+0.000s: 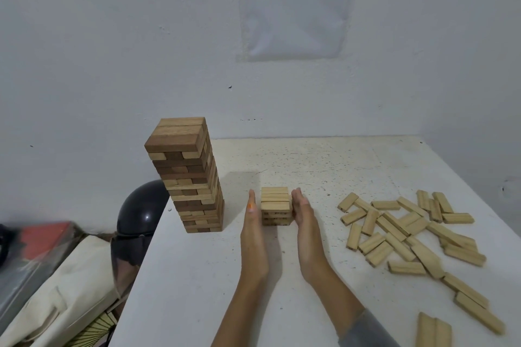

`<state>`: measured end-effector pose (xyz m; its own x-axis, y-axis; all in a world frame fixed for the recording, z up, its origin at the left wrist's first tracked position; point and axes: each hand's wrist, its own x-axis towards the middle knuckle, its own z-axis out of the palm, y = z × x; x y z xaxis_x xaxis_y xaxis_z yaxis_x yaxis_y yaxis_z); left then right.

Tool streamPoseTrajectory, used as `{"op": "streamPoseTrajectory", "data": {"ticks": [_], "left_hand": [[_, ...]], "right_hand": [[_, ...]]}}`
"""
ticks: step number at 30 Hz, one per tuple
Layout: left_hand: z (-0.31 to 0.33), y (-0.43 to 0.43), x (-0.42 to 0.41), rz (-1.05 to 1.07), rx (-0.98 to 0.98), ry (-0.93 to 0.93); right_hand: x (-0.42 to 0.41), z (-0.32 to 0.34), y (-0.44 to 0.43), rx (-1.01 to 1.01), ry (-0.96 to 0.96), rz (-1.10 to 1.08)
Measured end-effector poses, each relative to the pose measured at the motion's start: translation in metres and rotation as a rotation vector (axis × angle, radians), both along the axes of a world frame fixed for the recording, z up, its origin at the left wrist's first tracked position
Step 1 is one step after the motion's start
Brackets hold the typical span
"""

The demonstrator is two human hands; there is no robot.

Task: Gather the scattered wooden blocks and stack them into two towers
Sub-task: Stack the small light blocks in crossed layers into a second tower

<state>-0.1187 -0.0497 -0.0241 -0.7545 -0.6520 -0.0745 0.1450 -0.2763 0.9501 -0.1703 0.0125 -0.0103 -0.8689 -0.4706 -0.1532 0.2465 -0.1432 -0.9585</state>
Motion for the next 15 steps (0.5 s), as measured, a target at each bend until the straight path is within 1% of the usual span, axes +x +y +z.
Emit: {"op": "streamPoseTrajectory", "data": {"ticks": [4, 7, 10, 15], "left_hand": [[0.009, 0.011, 0.012, 0.081, -0.110, 0.029], [0.020, 0.023, 0.021, 0.099, -0.185, 0.026], [0.029, 0.039, 0.026, 0.096, -0.232, 0.027], [0.034, 0.070, 0.037, 0.065, -0.282, 0.045]], "right_hand": [[0.004, 0.007, 0.020, 0.026, 0.044, -0.040], [0.009, 0.014, 0.037, 0.026, 0.096, -0.055], [0.012, 0.025, 0.055, -0.004, 0.120, -0.100], [0.021, 0.037, 0.088, 0.008, 0.137, -0.199]]}}
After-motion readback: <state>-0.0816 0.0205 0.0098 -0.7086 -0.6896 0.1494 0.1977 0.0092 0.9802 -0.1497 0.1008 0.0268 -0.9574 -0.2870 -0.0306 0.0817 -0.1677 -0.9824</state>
